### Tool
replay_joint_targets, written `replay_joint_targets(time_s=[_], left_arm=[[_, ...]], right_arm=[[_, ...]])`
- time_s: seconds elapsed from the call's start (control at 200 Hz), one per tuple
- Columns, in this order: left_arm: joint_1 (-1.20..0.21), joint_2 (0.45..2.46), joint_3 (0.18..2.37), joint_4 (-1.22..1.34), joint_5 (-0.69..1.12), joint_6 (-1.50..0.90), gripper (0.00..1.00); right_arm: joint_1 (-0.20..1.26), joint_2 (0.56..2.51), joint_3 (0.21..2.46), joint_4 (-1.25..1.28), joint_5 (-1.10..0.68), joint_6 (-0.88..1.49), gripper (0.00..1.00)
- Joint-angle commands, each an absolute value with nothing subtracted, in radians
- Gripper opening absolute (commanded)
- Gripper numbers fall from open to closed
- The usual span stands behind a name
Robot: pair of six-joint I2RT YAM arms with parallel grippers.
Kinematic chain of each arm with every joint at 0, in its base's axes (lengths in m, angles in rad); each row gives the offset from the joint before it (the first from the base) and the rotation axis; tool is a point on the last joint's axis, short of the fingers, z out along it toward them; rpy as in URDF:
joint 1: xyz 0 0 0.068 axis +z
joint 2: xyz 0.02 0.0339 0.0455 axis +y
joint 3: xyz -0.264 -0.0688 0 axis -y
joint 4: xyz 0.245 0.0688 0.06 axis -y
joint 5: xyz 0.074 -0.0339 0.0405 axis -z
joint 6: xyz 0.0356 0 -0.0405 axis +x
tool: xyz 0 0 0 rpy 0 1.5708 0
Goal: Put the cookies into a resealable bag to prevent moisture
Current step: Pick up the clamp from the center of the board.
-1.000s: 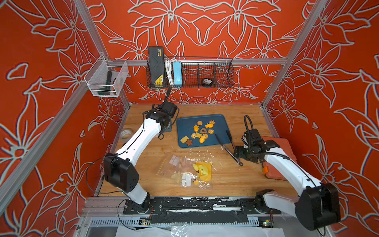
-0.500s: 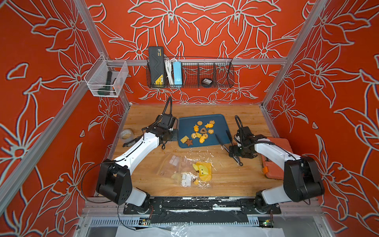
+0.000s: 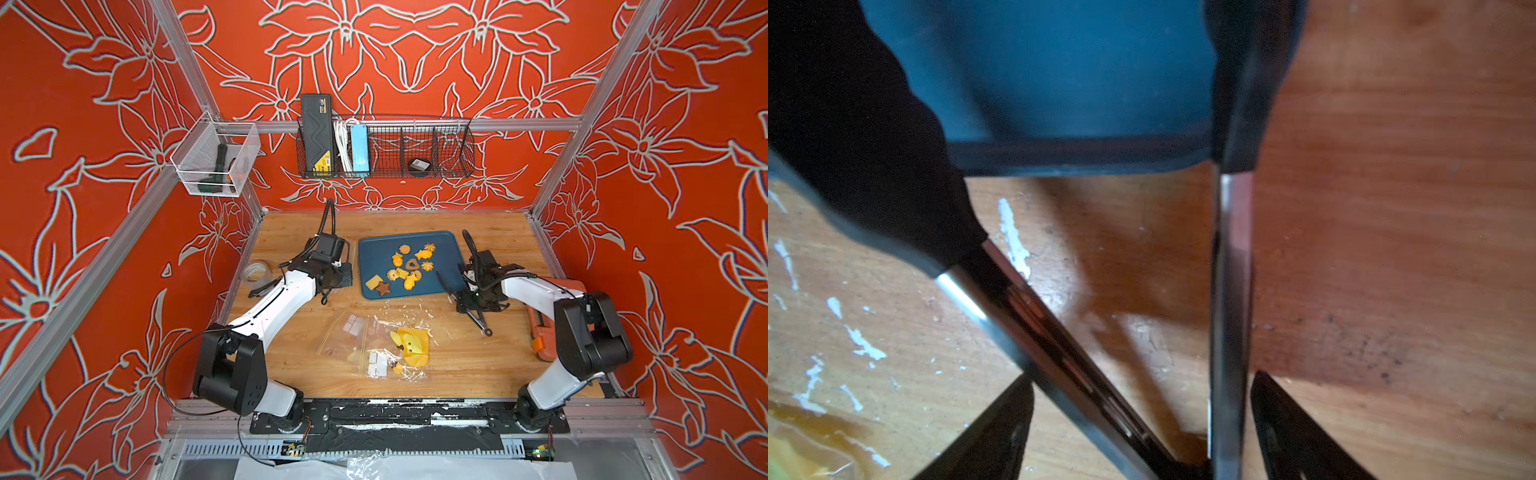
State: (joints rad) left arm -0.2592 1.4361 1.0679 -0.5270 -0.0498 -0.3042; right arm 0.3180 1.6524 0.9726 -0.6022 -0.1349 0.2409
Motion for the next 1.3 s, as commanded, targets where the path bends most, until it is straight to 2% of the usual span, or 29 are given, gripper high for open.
replay_joint_targets(time_s=[0.0, 0.31, 0.535, 1.096, 1.296], left_arm=[[-0.242, 1.399, 1.046, -0.494, -0.035, -0.319, 0.0], [-0.221, 1.397, 1.025, -0.472, -0.02, -0.316, 0.0], [-0.21, 1.397, 1.017, -0.462, -0.01, -0.311, 0.0], [-0.2, 1.394, 1.009, -0.455, 0.005, -0.305, 0.0], [-0.201, 1.389, 1.002, -0.452, 0.008, -0.305, 0.0]], right_arm=[[0.38, 1.666, 0.996, -0.605, -0.097, 0.242, 0.8], [0.475, 1.591, 0.866, -0.421, 0.127, 0.491, 0.75], [0.526, 1.59, 0.809, -0.342, 0.239, 0.495, 0.74], [0.535, 1.54, 0.653, -0.234, 0.221, 0.67, 0.66], [0.535, 1.524, 0.633, -0.236, 0.237, 0.666, 0.58]])
